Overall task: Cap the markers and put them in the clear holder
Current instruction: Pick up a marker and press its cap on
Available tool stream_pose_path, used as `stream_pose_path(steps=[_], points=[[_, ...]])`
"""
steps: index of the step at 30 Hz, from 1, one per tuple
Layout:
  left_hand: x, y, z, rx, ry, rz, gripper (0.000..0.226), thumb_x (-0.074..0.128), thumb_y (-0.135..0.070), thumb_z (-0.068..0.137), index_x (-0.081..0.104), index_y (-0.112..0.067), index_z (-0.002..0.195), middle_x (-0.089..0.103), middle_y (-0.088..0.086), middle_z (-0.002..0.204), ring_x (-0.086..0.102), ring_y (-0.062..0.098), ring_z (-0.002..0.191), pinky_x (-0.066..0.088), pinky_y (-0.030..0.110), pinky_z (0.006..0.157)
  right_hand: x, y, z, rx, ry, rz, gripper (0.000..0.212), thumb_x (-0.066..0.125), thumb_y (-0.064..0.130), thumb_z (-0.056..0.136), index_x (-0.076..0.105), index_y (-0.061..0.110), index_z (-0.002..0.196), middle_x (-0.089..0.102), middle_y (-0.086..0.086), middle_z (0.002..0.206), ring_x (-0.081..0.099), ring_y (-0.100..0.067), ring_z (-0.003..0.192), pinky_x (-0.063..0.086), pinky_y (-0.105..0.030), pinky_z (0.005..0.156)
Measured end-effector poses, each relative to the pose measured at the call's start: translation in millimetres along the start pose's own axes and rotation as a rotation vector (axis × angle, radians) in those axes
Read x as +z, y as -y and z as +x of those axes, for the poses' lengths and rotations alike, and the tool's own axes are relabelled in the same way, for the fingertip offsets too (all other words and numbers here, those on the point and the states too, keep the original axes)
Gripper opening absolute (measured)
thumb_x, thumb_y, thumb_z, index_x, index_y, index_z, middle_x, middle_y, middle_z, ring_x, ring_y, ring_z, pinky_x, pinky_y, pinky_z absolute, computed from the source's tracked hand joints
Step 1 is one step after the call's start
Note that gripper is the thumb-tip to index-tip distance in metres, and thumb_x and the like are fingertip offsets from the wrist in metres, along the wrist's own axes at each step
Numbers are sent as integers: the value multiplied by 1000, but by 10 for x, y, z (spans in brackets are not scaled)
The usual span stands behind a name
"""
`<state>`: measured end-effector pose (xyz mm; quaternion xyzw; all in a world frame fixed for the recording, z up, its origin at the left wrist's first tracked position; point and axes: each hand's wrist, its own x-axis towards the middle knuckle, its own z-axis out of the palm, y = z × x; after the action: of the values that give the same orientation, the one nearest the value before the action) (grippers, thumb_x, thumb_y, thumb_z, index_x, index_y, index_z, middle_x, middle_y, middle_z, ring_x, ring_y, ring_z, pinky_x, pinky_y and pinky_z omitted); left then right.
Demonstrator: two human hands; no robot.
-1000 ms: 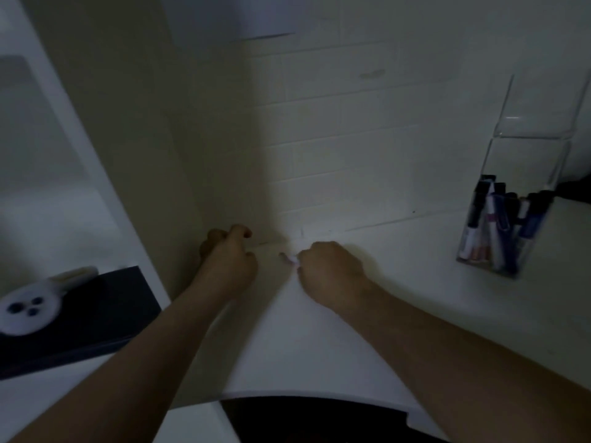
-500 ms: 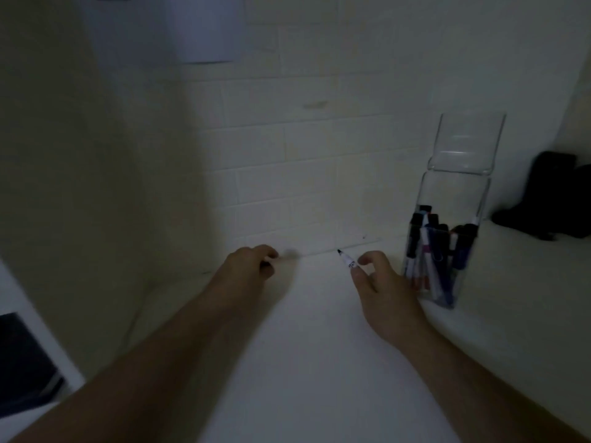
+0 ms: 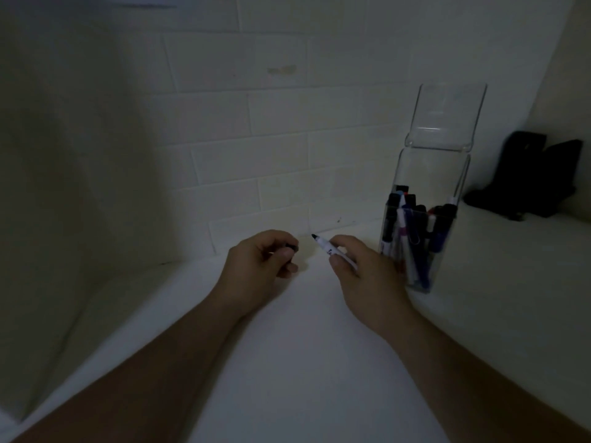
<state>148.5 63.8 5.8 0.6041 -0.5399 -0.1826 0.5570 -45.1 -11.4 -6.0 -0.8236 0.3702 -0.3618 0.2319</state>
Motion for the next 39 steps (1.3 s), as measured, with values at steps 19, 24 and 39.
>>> stream_pose_path(steps=[19, 24, 39], points=[[77, 43, -8, 225, 67, 467, 23, 81, -15, 80, 76, -26, 100, 74, -13, 96, 63, -5, 91, 39, 0, 80, 13, 25, -24, -169, 125, -262, 21, 51, 28, 102, 70, 27, 111, 53, 7, 88, 49, -11, 81, 31, -13, 61], [94, -27, -47, 154, 78, 351, 20, 79, -16, 82, 76, -26, 99, 72, -20, 90, 64, -12, 90, 42, 1, 78, 15, 0, -57, -215, 56, -259, 23, 48, 43, 101, 66, 33, 94, 59, 10, 82, 57, -12, 80, 43, -32, 65], [238, -154, -146, 72, 102, 112, 43, 53, -55, 94, 46, -35, 132, 72, -14, 98, 67, -1, 92, 50, 27, 81, -226, 475, -74, -138, 101, 158, 20, 38, 36, 106, 58, 33, 107, 66, 6, 85, 57, -6, 70, 43, -27, 63]])
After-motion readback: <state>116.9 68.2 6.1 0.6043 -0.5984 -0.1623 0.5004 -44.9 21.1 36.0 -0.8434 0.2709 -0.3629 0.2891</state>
